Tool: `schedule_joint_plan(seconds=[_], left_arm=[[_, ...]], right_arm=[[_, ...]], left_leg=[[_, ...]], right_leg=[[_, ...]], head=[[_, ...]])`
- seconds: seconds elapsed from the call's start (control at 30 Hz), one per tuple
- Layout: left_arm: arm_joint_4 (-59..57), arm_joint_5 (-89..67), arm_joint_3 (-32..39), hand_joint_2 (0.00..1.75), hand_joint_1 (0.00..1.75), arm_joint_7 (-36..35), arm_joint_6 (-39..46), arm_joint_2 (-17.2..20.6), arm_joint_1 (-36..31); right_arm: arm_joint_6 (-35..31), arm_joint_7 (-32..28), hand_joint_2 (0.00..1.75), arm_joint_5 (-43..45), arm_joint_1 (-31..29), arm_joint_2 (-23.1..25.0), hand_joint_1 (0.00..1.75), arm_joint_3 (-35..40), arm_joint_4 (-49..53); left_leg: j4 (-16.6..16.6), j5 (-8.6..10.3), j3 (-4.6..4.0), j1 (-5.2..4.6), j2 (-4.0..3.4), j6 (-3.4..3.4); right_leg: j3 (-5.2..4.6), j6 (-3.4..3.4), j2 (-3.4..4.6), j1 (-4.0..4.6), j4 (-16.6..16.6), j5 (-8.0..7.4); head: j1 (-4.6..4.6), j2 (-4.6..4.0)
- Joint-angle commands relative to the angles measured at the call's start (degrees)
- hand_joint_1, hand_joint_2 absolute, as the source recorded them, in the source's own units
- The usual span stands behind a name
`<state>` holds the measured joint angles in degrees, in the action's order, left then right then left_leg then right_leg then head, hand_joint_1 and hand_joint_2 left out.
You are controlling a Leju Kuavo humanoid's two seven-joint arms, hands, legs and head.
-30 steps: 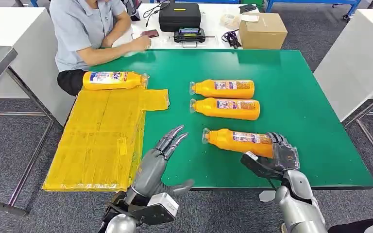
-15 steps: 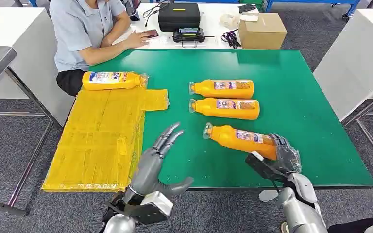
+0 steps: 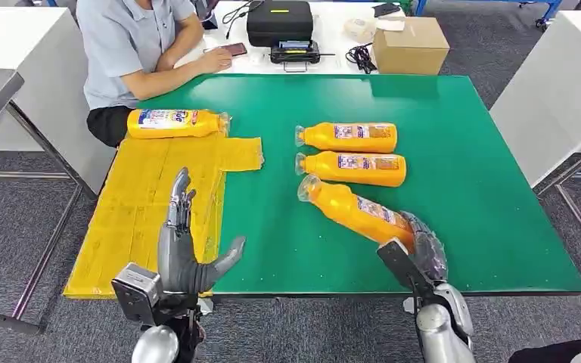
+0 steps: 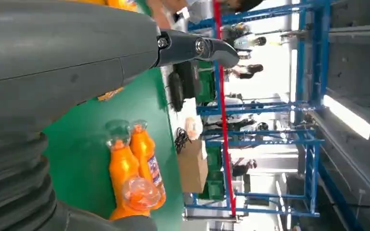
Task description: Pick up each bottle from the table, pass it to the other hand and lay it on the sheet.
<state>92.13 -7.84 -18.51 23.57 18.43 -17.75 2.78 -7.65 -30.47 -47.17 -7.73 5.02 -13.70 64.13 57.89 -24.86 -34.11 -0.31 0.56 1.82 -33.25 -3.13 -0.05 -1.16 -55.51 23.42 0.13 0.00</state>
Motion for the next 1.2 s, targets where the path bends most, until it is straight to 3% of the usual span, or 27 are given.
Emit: schedule_joint_plan(seconds=[0.03, 0.17, 0.4, 0.47, 0.57, 0.87, 1.2], left_arm=[[-4.67, 6.64, 2.82, 1.75, 0.00, 0.00, -2.44, -2.25, 0.14], [-3.81, 7.57, 2.57, 1.75, 0.00, 0.50, -2.67, -2.16, 0.36], [-8.75, 12.85, 2.37, 1.75, 0.00, -5.41, -4.53, -1.86, -0.93], [-14.10, 18.00, 1.75, 1.75, 0.00, -8.68, -7.36, -1.49, -2.44], [-19.00, 19.02, -0.24, 1.75, 0.00, -8.18, -7.81, -0.93, -4.63], [-27.10, 29.02, -6.44, 1.75, 0.00, -6.77, -4.91, 2.27, -9.43], [-27.95, 34.96, -9.62, 1.75, 0.00, -5.35, -2.31, 4.10, -11.19]], right_arm=[[0.14, -0.55, 1.75, 1.27, -1.57, 1.50, 1.75, -1.12, 0.26], [-0.32, -0.79, 1.75, 1.96, -1.63, 1.32, 1.75, -1.31, -0.01], [1.80, -1.32, 1.75, 5.01, -0.16, 4.02, 1.75, 1.40, 5.48], [2.10, -2.35, 1.75, 5.40, 0.48, 5.17, 1.75, 5.16, 7.45], [0.74, -2.22, 1.75, 5.77, 0.65, 6.31, 1.75, 10.52, 7.66], [-8.01, -2.70, 1.75, 10.84, -1.01, 4.44, 1.75, 24.24, -2.25], [-11.16, -2.58, 1.75, 15.99, -2.32, 1.95, 1.75, 30.73, -4.10]], left_leg=[[-0.01, -0.07, 0.09, 0.03, -0.15, -0.10], [-0.01, -0.10, 0.06, 0.05, -0.10, -0.11], [0.00, -0.11, -0.01, 0.05, -0.15, -0.11], [-0.04, -0.03, -0.10, 0.01, -0.09, -0.06], [-0.04, -0.03, -0.11, 0.02, -0.10, -0.07], [-0.06, -0.03, -0.11, 0.05, -0.14, -0.06], [-0.05, -0.06, -0.08, 0.06, -0.14, -0.10]], right_leg=[[0.04, 0.13, 0.11, 0.04, 0.02, 0.02], [0.03, 0.15, 0.06, 0.07, 0.04, 0.05], [-0.06, 0.14, 0.10, 0.07, 0.02, 0.05], [-0.18, 0.08, 0.04, 0.01, 0.03, 0.02], [-0.18, 0.09, 0.07, 0.03, 0.03, 0.00], [-0.18, 0.09, 0.08, 0.05, 0.07, -0.01], [-0.13, 0.14, 0.08, 0.07, 0.06, 0.02]], head=[[-0.02, 0.00], [-0.02, 0.00], [0.00, 0.00], [-0.02, 0.00], [0.00, 0.00], [-0.02, 0.00], [0.00, 0.00]])
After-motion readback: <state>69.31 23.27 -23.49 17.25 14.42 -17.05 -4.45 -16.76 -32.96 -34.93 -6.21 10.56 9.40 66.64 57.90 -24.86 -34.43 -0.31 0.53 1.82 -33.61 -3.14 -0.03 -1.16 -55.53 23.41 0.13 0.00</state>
